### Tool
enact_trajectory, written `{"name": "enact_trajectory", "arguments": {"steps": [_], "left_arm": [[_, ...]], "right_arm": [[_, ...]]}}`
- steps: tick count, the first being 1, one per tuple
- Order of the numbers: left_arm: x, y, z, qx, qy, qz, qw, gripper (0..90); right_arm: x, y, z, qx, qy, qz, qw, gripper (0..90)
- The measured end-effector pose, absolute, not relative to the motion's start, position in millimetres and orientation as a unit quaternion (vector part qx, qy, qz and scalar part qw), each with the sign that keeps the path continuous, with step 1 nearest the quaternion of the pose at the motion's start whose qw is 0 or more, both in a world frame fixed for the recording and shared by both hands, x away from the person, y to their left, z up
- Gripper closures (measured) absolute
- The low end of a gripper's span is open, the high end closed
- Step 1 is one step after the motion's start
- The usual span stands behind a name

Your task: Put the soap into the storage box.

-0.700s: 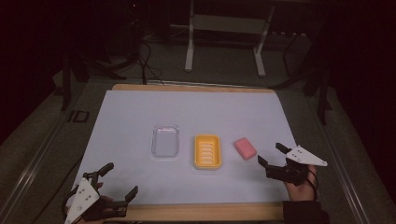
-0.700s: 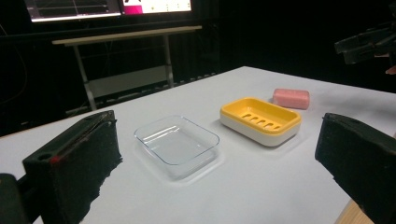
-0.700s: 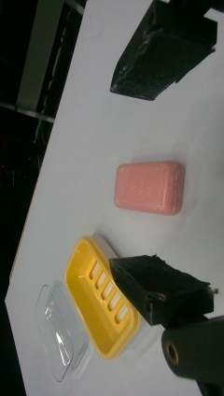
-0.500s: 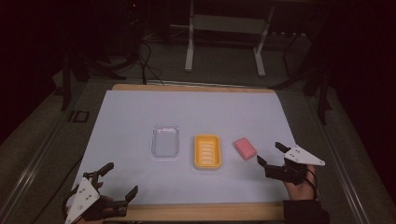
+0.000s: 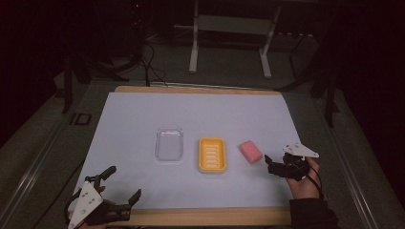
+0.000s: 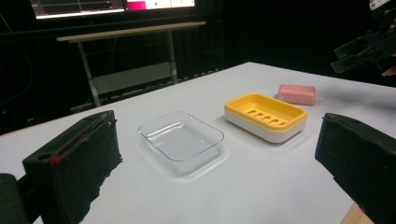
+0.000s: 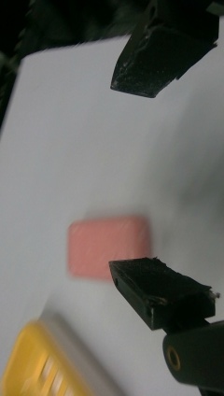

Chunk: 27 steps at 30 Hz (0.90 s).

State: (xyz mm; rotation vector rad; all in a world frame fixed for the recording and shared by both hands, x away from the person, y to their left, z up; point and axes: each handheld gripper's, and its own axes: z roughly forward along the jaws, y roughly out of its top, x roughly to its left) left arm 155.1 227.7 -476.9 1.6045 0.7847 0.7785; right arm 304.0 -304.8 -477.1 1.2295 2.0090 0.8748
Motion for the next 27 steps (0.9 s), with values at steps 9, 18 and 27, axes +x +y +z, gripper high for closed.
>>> {"name": "enact_trajectory", "arguments": {"steps": [9, 18, 27], "left_arm": [[155, 227, -477, 0.685, 0.333, 0.333, 0.556, 0.3], [155, 226, -478, 0.688, 0.334, 0.334, 0.551, 0.3], [155, 226, -478, 0.689, 0.334, 0.335, 0.549, 0.3]], "right_arm": [[314, -314, -478, 0.525, 0.76, 0.253, 0.289, 13.3], [322, -316, -478, 0.567, 0.775, 0.181, 0.214, 14.4], [329, -323, -480, 0.595, 0.784, 0.122, 0.13, 16.7]]}}
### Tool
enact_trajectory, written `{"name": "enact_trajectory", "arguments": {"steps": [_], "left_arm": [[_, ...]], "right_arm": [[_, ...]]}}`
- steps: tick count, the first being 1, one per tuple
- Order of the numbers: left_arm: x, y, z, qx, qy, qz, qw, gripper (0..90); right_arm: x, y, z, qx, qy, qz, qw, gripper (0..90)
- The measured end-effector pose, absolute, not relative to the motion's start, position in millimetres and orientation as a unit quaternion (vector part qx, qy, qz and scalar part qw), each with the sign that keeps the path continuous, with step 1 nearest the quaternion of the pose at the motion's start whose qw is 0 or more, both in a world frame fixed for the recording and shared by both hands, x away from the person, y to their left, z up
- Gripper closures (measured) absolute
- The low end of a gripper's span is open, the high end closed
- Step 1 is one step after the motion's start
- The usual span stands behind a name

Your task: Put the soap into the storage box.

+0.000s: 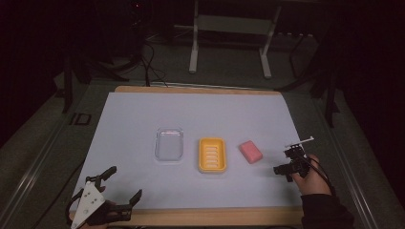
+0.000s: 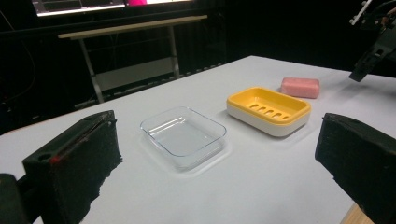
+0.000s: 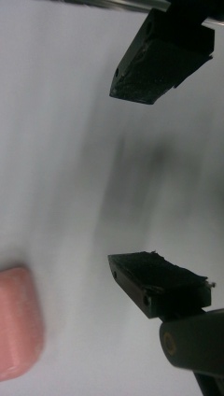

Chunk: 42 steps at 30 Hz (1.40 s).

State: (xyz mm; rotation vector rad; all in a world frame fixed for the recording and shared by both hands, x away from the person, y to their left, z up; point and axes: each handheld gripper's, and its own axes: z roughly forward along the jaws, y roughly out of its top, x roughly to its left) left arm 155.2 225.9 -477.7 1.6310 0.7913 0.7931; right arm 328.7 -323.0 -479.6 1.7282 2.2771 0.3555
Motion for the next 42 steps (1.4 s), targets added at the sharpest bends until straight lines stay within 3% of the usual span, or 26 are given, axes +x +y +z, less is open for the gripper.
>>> {"name": "enact_trajectory", "arguments": {"steps": [16, 29, 42], "left_arm": [[155, 226, -478, 0.689, 0.335, 0.336, 0.548, 0.3], [155, 225, -478, 0.69, 0.334, 0.334, 0.548, 0.3], [155, 224, -478, 0.692, 0.332, 0.335, 0.546, 0.3]], "right_arm": [[327, -329, -473, 0.598, 0.8, 0.048, 0.005, 17.9], [322, -325, -473, 0.554, 0.831, -0.012, -0.056, 17.9], [313, -312, -476, 0.491, 0.866, -0.058, -0.081, 17.8]]}}
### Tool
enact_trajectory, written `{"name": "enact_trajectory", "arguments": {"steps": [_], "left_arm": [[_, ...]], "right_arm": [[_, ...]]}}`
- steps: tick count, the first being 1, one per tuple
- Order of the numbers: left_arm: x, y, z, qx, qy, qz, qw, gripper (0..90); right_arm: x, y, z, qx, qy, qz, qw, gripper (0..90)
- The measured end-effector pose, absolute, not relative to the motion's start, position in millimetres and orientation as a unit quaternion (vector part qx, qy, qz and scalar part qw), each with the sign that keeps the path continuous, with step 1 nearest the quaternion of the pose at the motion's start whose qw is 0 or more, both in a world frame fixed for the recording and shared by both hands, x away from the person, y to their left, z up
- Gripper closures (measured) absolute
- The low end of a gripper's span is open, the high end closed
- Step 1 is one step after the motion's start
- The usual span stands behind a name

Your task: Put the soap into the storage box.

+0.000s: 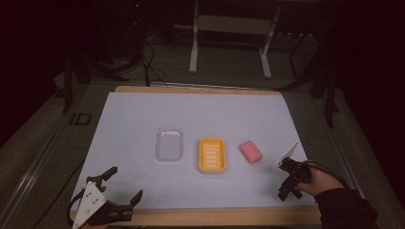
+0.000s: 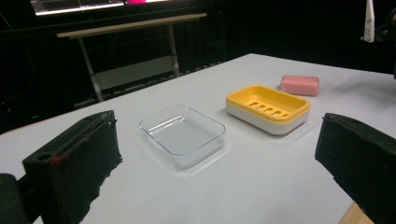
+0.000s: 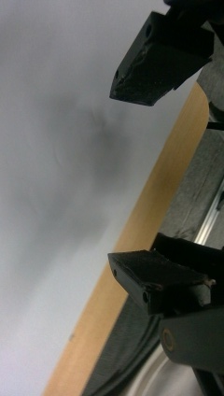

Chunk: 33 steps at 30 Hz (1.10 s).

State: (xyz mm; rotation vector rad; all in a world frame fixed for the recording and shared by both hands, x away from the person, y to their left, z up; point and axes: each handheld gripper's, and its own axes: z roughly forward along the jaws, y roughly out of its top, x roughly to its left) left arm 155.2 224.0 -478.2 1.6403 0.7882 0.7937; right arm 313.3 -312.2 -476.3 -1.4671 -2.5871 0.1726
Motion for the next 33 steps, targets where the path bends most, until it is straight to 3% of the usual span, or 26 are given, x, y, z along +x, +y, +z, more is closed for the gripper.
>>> {"name": "enact_trajectory", "arguments": {"steps": [22, 33], "left_arm": [[155, 224, -478, 0.692, 0.331, 0.335, 0.546, 0.3], [155, 224, -478, 0.695, 0.33, 0.334, 0.545, 0.3]], "right_arm": [[311, -274, -471, -0.402, -0.912, 0.022, 0.077, 13.8], [319, -250, -465, -0.377, -0.925, 0.001, 0.051, 13.4]]}}
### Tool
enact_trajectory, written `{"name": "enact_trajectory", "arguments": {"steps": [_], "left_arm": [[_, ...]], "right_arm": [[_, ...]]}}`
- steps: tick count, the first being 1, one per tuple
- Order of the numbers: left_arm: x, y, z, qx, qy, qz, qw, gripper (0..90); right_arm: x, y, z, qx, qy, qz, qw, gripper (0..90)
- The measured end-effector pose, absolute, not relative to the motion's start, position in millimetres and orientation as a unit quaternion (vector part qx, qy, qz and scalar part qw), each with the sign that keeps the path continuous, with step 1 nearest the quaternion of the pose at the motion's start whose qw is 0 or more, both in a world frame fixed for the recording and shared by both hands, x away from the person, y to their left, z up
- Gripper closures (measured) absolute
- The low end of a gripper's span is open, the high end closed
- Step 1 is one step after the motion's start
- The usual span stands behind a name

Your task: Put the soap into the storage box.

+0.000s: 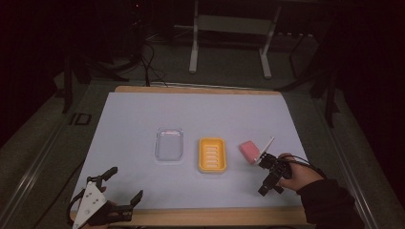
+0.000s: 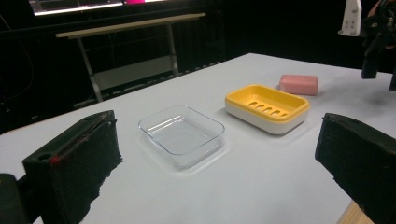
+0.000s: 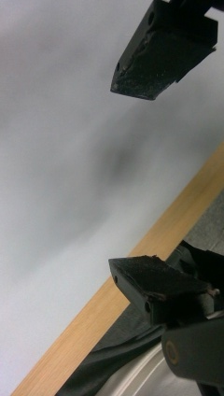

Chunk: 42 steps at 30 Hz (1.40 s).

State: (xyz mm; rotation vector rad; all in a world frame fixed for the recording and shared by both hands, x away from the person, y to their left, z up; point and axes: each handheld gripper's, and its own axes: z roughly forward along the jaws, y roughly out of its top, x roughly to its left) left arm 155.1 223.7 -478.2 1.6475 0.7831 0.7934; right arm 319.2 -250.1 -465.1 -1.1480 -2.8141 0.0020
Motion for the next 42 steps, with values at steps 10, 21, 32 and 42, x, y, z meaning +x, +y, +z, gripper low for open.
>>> {"name": "enact_trajectory", "arguments": {"steps": [10, 21, 32, 42], "left_arm": [[155, 224, -478, 0.695, 0.33, 0.333, 0.546, 0.3], [155, 224, -479, 0.696, 0.329, 0.331, 0.546, 0.3], [155, 223, -479, 0.697, 0.327, 0.33, 0.546, 0.3], [156, 223, -479, 0.699, 0.325, 0.33, 0.545, 0.3]], "right_arm": [[332, -233, -464, -0.361, -0.932, -0.008, 0.021, 13.3], [359, -226, -448, -0.382, -0.923, -0.05, -0.015, 13.4], [384, -221, -443, -0.41, -0.902, -0.121, -0.063, 15.9], [400, -226, -454, -0.433, -0.886, -0.147, -0.077, 17.7]]}}
